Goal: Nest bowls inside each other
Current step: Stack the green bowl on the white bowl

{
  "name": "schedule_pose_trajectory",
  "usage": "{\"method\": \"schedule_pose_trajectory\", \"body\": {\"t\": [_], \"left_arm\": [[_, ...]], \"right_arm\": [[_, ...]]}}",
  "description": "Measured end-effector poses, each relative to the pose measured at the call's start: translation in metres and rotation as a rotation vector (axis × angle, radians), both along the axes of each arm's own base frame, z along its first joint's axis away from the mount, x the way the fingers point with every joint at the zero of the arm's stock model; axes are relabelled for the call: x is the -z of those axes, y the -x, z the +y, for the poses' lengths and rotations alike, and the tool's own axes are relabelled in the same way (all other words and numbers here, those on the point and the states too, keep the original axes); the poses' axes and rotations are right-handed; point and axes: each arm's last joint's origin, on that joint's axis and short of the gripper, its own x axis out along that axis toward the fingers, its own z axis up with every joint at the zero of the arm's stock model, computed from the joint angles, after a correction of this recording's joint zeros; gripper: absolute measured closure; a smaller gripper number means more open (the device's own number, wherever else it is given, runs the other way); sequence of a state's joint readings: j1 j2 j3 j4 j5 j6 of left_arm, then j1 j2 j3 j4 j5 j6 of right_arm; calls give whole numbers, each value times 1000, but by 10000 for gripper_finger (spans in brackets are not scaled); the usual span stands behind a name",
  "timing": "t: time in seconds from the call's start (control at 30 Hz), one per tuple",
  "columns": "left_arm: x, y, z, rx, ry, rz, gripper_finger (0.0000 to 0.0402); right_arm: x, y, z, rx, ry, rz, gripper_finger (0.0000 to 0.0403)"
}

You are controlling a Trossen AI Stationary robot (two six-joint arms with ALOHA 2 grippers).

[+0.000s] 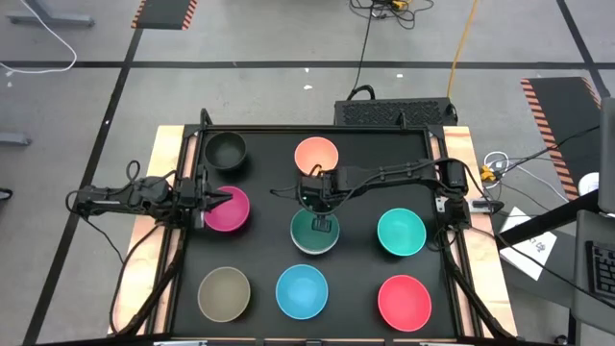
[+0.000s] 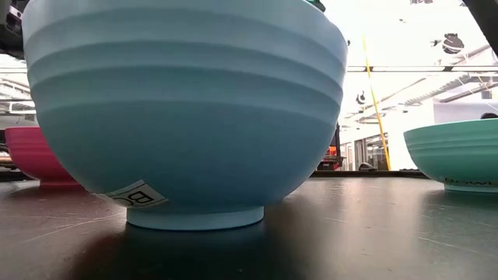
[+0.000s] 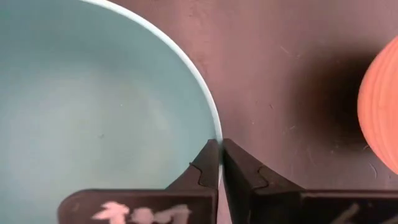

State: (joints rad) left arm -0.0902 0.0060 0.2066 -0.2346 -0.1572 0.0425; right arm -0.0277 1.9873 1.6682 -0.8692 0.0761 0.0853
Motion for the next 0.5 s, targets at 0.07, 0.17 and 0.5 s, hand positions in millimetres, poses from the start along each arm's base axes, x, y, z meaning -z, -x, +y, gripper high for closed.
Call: {"method": "schedule_pose_trajectory", "body": {"t": [0.07,0.17,0.5], "left_arm": [[0,0,0,0,0,1,371],[0,0,0,0,0,1,371],[0,0,0,0,0,1,371]], "right_arm": [[-1,0,0,0,1,-2,403],[-1,0,1,-3,1,-1,403],[-1,0,9,-18,0,8,403]]}}
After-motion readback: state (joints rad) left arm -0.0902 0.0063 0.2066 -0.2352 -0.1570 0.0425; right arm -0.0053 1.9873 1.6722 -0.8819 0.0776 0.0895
